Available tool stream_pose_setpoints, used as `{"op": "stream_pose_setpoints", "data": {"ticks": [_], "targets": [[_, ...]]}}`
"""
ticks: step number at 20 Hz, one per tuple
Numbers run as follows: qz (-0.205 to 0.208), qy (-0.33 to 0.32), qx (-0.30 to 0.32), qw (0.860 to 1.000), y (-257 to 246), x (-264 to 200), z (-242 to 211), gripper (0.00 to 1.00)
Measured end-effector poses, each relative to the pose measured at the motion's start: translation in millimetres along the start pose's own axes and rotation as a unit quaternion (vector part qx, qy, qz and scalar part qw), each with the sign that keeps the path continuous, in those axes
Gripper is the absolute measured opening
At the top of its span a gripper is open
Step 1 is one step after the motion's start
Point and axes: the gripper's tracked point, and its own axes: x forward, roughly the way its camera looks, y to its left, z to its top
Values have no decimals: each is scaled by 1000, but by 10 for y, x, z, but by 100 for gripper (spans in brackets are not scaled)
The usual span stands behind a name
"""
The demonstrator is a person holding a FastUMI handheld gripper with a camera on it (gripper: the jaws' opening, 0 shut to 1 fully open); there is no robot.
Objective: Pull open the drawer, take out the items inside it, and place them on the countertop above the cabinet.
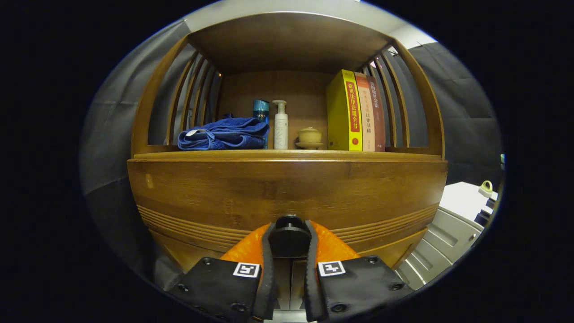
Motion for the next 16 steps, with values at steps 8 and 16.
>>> {"op": "stream_pose_setpoints", "data": {"ticks": [8,16], "targets": [[1,2,12,1000,-23,-564,-59,33],[8,27,11,1000,-36,-1271,-151,34]]}}
